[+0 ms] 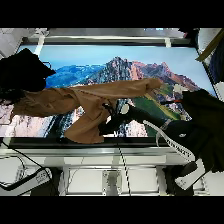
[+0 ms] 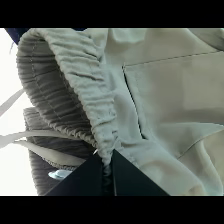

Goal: Fold the clothes and pants, and hang the long-sleeved shirts on hangers.

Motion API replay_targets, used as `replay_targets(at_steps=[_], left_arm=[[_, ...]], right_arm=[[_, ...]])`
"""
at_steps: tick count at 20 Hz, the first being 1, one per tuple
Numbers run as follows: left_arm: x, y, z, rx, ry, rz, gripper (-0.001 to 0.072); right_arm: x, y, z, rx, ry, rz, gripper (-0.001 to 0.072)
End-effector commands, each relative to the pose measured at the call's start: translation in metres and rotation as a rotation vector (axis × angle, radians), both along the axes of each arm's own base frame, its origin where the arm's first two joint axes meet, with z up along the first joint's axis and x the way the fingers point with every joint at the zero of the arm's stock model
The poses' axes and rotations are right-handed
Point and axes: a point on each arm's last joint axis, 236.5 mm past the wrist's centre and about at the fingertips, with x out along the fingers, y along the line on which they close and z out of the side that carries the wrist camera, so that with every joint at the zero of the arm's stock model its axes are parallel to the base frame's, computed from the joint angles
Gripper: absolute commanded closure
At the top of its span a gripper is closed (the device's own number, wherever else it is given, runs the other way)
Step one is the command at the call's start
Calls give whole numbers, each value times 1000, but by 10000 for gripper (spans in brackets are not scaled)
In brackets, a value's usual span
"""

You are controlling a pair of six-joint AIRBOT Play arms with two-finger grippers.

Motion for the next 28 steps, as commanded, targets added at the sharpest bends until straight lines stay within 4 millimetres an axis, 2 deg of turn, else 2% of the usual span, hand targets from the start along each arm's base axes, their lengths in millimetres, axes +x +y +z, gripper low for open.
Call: replay_targets(at_steps=[1,3,5,7,9,11,14,16,19,21,24,26,28], left_arm=[[0,1,0,4,2,-1,688],[-3,5,5,23,-3,2,688],[-14,22,14,94,14,15,688],[-31,41,25,156,36,43,688],[-44,51,35,162,25,86,688],[-50,55,44,168,5,109,688],[-51,49,43,142,4,107,688],[-49,45,42,123,1,106,688],[-50,47,42,136,3,101,688],[-52,50,43,151,12,102,688],[-52,43,34,114,27,98,688],[-58,39,17,93,65,95,688],[-75,37,-9,86,145,93,688]], right_arm=[[-6,0,11,13,17,36,697],[-4,-19,34,8,20,113,697],[14,-57,67,-32,-37,133,697],[41,-111,111,-95,-133,85,697],[57,-170,154,-163,-213,19,697],[68,-221,193,-218,-280,-79,697],[89,-273,235,-249,-399,-241,697],[99,-297,244,-268,-423,-313,697],[122,-341,237,-360,-469,-422,697],[135,-362,236,-391,-497,-483,698],[147,-371,230,-396,-501,-517,698],[154,-369,223,-386,-490,-518,698],[169,-372,217,-383,-509,-542,698]])
